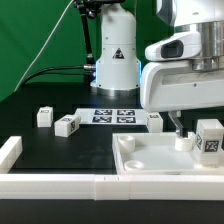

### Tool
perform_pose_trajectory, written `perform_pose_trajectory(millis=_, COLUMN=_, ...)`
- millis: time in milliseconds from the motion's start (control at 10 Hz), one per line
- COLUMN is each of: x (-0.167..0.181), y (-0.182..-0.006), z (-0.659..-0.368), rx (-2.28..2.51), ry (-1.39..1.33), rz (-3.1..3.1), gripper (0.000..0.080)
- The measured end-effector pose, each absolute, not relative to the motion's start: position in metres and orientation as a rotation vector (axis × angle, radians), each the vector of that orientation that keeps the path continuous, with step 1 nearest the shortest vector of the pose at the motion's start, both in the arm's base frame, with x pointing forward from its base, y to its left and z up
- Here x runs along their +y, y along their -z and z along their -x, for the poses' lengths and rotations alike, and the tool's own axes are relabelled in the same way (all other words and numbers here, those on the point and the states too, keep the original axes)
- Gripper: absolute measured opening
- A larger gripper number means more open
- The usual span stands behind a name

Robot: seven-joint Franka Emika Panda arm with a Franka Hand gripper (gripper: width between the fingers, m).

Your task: Assemble one leg

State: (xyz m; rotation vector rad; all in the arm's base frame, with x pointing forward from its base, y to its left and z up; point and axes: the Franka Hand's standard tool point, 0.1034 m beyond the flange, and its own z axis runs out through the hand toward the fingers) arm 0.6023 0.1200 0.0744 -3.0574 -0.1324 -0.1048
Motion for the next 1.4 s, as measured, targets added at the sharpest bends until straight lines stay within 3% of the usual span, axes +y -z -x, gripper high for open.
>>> perform_pose_trajectory(millis=100, x=0.119, y=-0.076, z=-0.600, rx=-0.133, ry=-0.054, rz=3.053, gripper=0.0649)
perform_pose_trajectory(millis=700, x=0.115, y=-0.084, z=-0.622, rx=-0.113, ry=-0.009, rz=3.053, gripper=0.0649)
perform_pose_trajectory(millis=800, x=0.114, y=-0.083, z=-0.621, rx=-0.113, ry=-0.009, rz=3.053, gripper=0.0516)
perform_pose_trajectory(millis=900, x=0.114, y=-0.083, z=-0.621, rx=-0.112, ry=-0.009, rz=3.053, gripper=0.0516)
perform_pose_trajectory(millis=1000, x=0.114, y=-0.083, z=-0.621, rx=-0.112, ry=-0.009, rz=3.053, gripper=0.0376)
perform_pose_trajectory(millis=1100, x=0.114, y=-0.083, z=-0.621, rx=-0.112, ry=-0.010, rz=3.053, gripper=0.0291)
perform_pose_trajectory(millis=1400, x=0.114, y=-0.083, z=-0.621, rx=-0.098, ry=-0.010, rz=3.053, gripper=0.0291)
